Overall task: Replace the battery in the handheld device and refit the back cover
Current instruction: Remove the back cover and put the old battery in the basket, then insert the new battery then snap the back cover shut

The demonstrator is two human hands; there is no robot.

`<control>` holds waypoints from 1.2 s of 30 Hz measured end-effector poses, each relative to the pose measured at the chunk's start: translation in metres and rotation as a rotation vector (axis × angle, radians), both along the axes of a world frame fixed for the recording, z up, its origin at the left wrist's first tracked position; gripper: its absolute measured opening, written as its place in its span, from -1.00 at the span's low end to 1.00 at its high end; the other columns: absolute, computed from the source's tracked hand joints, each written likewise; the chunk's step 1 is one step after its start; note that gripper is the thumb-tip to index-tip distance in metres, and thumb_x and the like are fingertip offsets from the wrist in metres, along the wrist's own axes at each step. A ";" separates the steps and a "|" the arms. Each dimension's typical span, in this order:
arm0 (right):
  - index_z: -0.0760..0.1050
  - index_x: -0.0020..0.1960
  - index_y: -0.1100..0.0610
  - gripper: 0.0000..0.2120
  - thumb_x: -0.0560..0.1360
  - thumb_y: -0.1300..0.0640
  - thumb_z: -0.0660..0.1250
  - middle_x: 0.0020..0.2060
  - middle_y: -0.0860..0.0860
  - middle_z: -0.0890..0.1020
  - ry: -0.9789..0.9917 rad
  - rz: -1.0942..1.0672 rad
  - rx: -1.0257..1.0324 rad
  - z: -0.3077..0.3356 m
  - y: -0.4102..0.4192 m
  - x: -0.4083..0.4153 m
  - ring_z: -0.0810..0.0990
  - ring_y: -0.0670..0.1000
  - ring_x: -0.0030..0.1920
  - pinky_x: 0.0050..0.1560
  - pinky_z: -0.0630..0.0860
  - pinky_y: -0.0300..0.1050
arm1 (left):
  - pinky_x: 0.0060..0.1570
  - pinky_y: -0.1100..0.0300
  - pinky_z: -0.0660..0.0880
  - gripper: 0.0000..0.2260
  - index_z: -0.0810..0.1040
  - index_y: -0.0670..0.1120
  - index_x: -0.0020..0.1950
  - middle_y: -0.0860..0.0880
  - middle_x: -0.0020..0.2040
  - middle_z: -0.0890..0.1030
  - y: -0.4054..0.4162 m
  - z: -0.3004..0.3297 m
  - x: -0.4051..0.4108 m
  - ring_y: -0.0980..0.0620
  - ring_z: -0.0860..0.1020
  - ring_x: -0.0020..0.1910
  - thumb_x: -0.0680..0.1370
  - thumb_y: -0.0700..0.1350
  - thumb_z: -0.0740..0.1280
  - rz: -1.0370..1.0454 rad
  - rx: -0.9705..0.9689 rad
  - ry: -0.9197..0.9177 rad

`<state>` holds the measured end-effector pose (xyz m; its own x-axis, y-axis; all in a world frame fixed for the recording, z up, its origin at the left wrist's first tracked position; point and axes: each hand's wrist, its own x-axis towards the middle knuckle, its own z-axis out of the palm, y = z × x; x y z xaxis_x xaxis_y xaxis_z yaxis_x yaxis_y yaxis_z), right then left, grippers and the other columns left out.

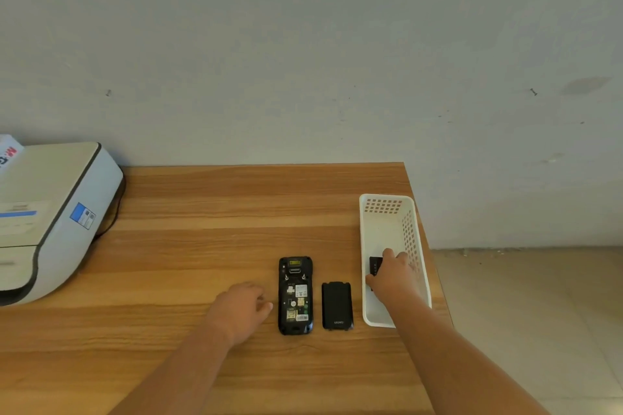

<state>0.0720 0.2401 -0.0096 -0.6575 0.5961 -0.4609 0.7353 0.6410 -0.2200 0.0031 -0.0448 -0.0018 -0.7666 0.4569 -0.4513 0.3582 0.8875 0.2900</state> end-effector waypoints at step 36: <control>0.35 0.39 0.08 -0.63 0.59 0.05 0.19 0.31 0.05 0.40 0.112 0.430 -0.026 0.025 -0.099 -0.013 0.38 0.07 0.30 0.28 0.42 -0.04 | 0.11 0.18 0.46 -0.73 0.53 0.00 0.23 0.05 0.16 0.56 -0.078 0.001 -0.014 0.08 0.48 0.11 0.62 0.07 0.21 0.097 -0.006 -0.002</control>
